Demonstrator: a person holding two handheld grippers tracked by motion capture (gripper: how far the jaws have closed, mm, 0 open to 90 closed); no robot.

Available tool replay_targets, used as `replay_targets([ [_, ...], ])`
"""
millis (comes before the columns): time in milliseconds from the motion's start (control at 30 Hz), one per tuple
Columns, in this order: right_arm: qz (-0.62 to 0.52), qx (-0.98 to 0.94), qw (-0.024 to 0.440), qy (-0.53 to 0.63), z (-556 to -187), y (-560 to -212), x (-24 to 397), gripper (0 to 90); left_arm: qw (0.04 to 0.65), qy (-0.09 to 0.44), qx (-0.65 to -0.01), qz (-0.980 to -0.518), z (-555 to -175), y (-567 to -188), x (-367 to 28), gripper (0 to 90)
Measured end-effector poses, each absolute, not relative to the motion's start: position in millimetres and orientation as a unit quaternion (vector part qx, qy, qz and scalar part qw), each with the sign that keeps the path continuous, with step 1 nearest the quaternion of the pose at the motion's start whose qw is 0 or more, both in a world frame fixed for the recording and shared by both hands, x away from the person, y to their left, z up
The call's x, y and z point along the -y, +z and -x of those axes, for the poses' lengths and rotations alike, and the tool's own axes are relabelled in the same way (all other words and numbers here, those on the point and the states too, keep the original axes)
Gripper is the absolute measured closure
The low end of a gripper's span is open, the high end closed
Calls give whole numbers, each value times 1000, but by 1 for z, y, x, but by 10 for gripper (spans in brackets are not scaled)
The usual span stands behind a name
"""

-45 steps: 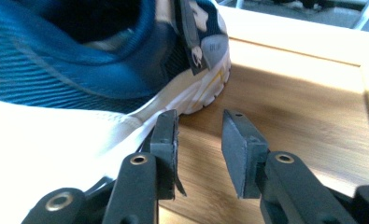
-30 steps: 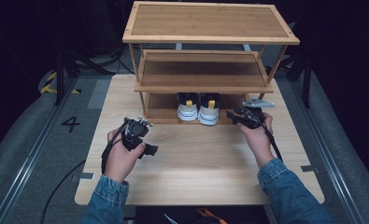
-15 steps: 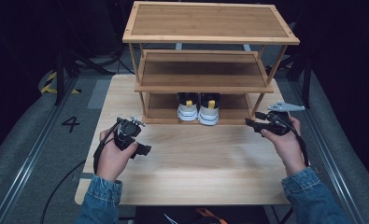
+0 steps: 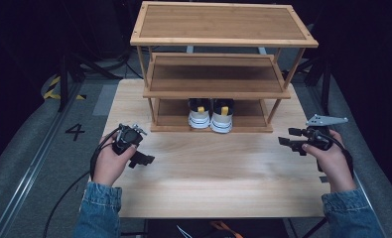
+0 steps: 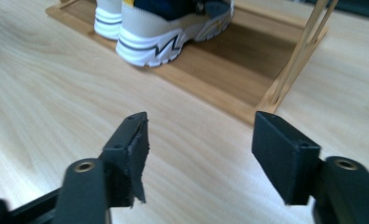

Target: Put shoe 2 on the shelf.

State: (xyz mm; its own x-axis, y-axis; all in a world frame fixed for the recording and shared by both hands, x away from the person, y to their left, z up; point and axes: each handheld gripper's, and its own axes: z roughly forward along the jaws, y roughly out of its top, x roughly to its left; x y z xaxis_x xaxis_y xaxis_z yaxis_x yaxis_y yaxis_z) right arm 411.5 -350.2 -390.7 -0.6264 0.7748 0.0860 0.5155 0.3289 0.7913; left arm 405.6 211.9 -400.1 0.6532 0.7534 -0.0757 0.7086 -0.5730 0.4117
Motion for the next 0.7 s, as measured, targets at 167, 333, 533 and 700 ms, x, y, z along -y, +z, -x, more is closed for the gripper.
replay_targets([
  [167,-429,-795,147,403,-412,-401,360,320,203,42,-414,-886,-406,-406,-218,207],
  [333,-431,-812,149,364,-414,-427,378,306,200,43,-411,-888,-409,-411,-221,203],
  [533,-443,-812,143,351,-416,-447,394,286,197,42,-397,-896,-413,-418,-224,204],
  [700,-433,-822,147,340,-417,-455,395,259,203,31,-406,-890,-415,-423,-229,196],
])
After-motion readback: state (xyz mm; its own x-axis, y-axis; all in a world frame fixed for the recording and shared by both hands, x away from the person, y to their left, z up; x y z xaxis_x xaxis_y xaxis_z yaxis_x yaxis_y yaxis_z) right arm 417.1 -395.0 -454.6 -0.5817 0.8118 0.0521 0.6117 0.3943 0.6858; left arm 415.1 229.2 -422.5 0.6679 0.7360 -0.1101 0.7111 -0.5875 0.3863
